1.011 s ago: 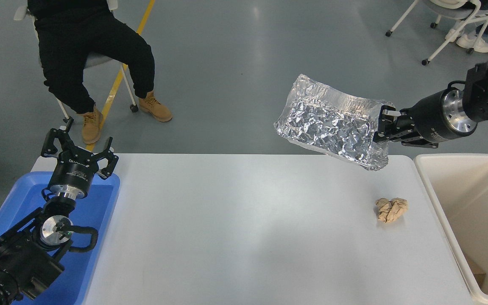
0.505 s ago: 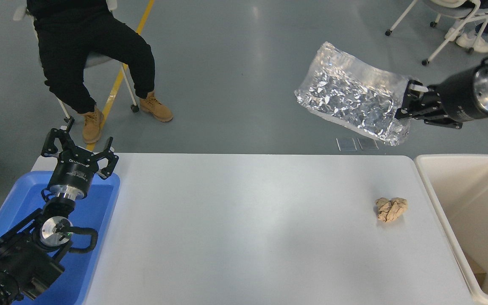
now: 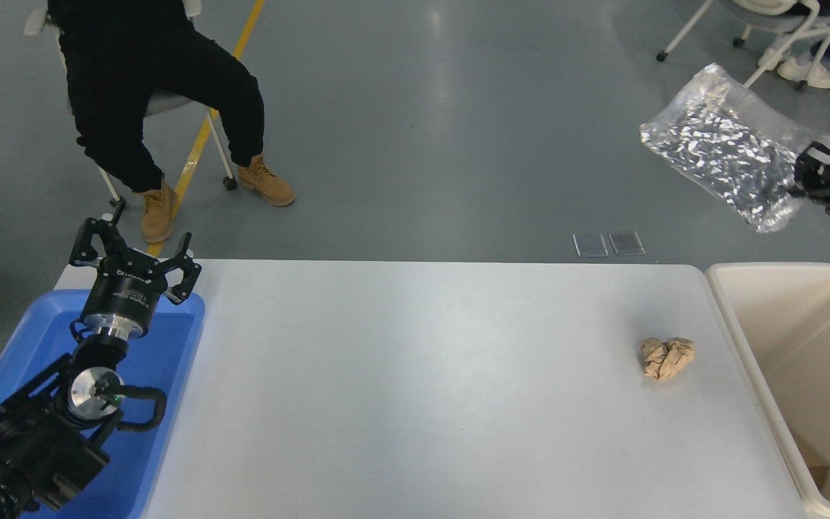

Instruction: Pick up foil plate and place in dustbin

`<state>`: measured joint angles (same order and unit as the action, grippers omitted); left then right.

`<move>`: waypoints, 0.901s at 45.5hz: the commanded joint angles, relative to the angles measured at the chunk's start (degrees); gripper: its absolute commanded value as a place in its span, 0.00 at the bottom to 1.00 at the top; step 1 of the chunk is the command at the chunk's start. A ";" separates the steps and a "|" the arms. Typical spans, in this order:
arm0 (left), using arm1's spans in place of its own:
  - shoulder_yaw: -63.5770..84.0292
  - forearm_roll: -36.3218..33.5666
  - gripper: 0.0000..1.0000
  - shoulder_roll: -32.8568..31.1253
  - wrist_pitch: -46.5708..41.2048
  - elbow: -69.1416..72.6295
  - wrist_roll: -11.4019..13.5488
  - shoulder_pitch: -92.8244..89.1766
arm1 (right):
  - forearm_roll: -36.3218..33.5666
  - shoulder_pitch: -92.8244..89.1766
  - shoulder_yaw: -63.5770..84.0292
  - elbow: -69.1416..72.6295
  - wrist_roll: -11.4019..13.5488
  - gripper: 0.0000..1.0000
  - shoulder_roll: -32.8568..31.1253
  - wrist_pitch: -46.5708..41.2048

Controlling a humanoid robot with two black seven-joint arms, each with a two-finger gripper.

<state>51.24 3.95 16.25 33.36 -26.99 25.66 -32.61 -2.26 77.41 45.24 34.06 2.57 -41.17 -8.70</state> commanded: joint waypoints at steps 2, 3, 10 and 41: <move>0.00 0.00 0.99 0.01 0.04 0.01 0.00 0.00 | -8.10 -12.89 -3.40 -5.58 0.16 0.00 0.30 10.19; 0.00 0.00 0.99 0.01 0.04 0.01 0.00 0.00 | -9.51 -13.77 -3.40 -5.75 0.16 0.00 0.30 11.07; 0.00 0.00 0.99 0.01 0.04 0.01 0.00 0.00 | -14.09 -19.66 -3.84 -7.25 0.16 0.00 1.26 17.49; 0.00 0.00 0.99 0.01 -0.05 0.01 0.00 0.00 | -14.44 -39.88 -19.84 -10.85 0.07 0.45 8.74 26.90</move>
<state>51.24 3.96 16.25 33.37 -26.98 25.66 -32.61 -16.41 41.90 27.92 24.31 2.70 -34.57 16.17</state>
